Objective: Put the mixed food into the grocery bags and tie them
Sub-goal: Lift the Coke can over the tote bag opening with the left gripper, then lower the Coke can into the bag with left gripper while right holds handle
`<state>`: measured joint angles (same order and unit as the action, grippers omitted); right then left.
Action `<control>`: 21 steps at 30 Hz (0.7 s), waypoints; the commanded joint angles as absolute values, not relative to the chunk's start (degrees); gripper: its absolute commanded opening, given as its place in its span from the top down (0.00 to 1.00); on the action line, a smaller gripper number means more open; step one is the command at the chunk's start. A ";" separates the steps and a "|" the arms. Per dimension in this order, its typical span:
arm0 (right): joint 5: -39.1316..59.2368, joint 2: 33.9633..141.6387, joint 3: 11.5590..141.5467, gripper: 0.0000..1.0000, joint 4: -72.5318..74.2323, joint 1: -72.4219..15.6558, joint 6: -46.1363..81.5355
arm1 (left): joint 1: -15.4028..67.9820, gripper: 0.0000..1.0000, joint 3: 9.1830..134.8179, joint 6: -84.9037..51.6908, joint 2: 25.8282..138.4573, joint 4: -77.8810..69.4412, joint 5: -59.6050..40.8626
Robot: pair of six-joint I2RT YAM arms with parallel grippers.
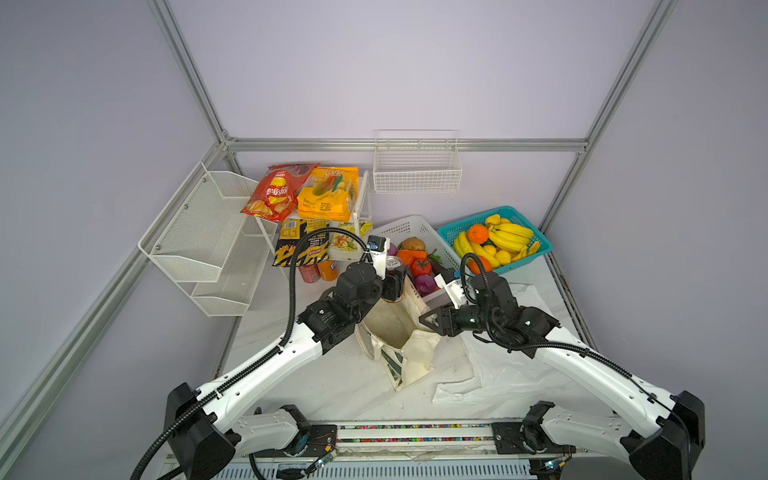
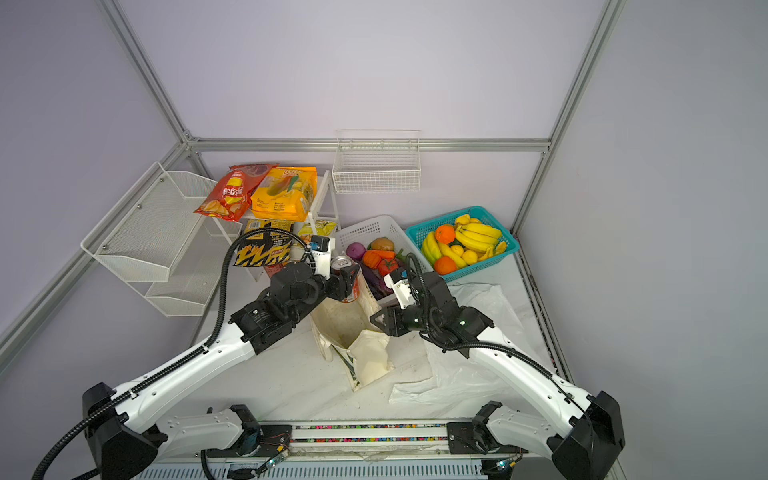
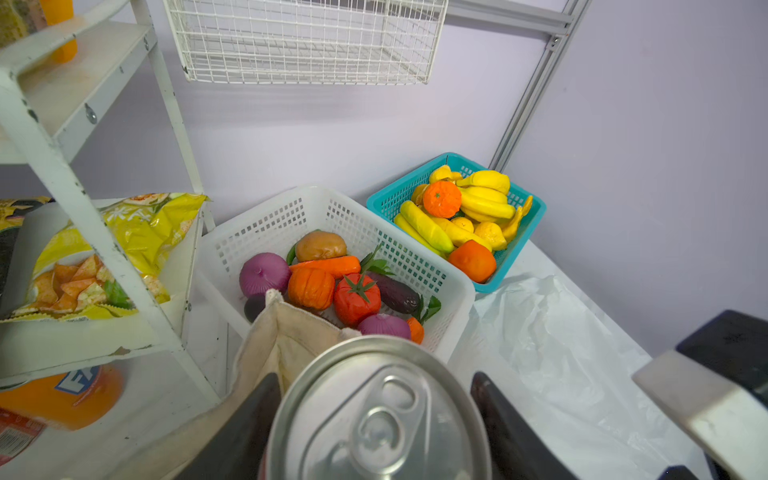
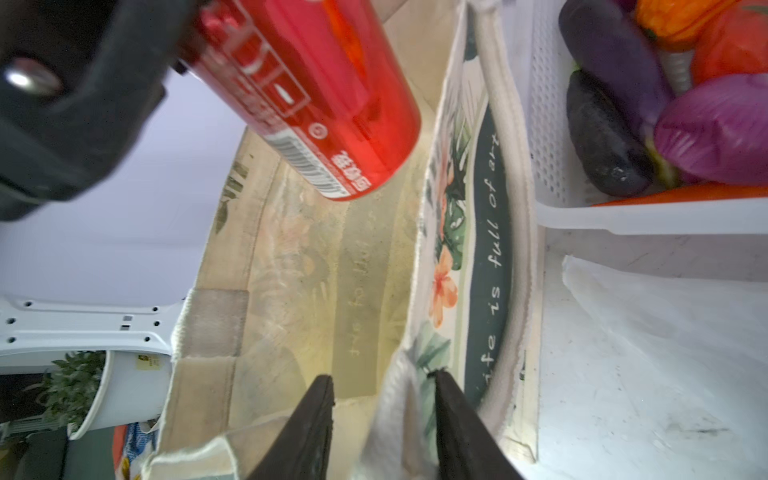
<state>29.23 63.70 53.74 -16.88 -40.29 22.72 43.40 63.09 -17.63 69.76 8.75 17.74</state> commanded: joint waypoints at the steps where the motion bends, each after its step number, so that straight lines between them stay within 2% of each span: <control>1: 32.78 61.56 51.10 0.60 -7.03 -41.37 28.84 | 44.34 0.84 62.09 -20.68 68.37 2.27 24.64; 7: 32.67 61.17 49.49 0.57 -2.94 -43.21 31.18 | 44.89 0.84 61.43 -22.22 69.64 4.56 29.29; 15: 31.74 63.79 50.86 0.42 -2.85 -46.18 29.52 | 44.90 0.84 58.34 -25.32 69.68 3.61 32.21; 21: 18.83 63.06 56.67 0.31 -13.97 -45.97 23.17 | 45.01 0.84 56.03 -27.42 70.24 2.11 32.20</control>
